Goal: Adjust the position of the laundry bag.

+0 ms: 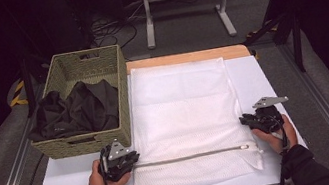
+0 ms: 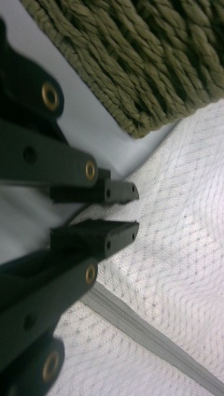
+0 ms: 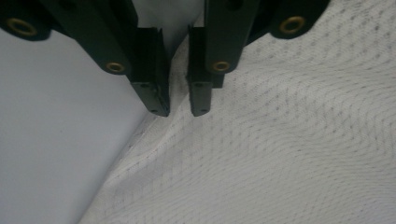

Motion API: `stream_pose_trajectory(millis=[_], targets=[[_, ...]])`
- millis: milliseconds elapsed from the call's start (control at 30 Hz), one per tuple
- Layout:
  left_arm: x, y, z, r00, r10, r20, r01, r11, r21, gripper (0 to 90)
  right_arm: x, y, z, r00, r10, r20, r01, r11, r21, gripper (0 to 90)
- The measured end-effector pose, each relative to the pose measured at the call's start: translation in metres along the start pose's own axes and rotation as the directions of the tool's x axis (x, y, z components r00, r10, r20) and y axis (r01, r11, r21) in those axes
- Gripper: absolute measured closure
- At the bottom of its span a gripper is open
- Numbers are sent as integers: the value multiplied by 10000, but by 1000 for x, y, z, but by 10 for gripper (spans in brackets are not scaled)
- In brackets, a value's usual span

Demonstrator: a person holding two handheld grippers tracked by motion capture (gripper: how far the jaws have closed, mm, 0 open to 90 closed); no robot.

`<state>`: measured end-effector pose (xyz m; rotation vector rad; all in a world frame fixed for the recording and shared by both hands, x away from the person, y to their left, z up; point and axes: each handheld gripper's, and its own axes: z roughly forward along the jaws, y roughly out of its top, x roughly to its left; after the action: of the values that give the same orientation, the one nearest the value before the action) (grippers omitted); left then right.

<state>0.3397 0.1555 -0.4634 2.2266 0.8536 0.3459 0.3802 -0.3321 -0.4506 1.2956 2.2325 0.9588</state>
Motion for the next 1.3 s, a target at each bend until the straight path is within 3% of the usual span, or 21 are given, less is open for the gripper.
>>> stream_pose_trajectory(millis=[100, 333, 500, 633, 833, 967, 1067, 1167, 1233, 1300], targets=[[0, 2, 2, 9999, -47, -128, 46, 10000, -70, 875, 1, 4, 3, 9999, -124, 66, 123, 9999, 77, 887], [5, 8, 8, 9988, -94, -471, 89, 9999, -102, 877, -2, 14, 13, 9983, -327, 484, 326, 9995, 19, 892], [8, 14, 13, 9964, -169, -826, 158, 9998, -130, 878, -9, 22, 17, 9979, -89, 635, 104, 9997, -238, 890], [10, 14, 12, 9971, -232, -718, 220, 9996, -179, 878, -9, 24, 21, 9976, -79, 690, 94, 9997, -218, 880], [11, 9, -1, 9988, -285, -390, 270, 9989, -386, 876, -11, 18, 9, 9995, 286, 115, -283, 9992, -282, 819], [13, 2, -10, 9980, -495, -385, 479, 9980, -401, 846, -6, 16, 0, 9992, 126, -379, -128, 9999, -73, 777], [15, -4, -17, 9970, -757, -188, 747, 9961, -465, 746, -5, 17, -7, 9997, 31, -250, -37, 9996, -272, 709], [16, -8, -20, 9959, -895, 114, 900, 9946, -521, 679, -9, 21, -9, 9995, 311, -15, -311, 9983, -490, 601], [14, -8, -16, 9948, -996, 227, 1003, 9946, -278, 601, -14, 26, -4, 9981, 595, 163, -582, 9959, -686, 537], [11, -7, -13, 9964, -809, 273, 815, 9964, -218, 577, -17, 30, 5, 9985, 523, 167, -508, 9954, -811, 501]])
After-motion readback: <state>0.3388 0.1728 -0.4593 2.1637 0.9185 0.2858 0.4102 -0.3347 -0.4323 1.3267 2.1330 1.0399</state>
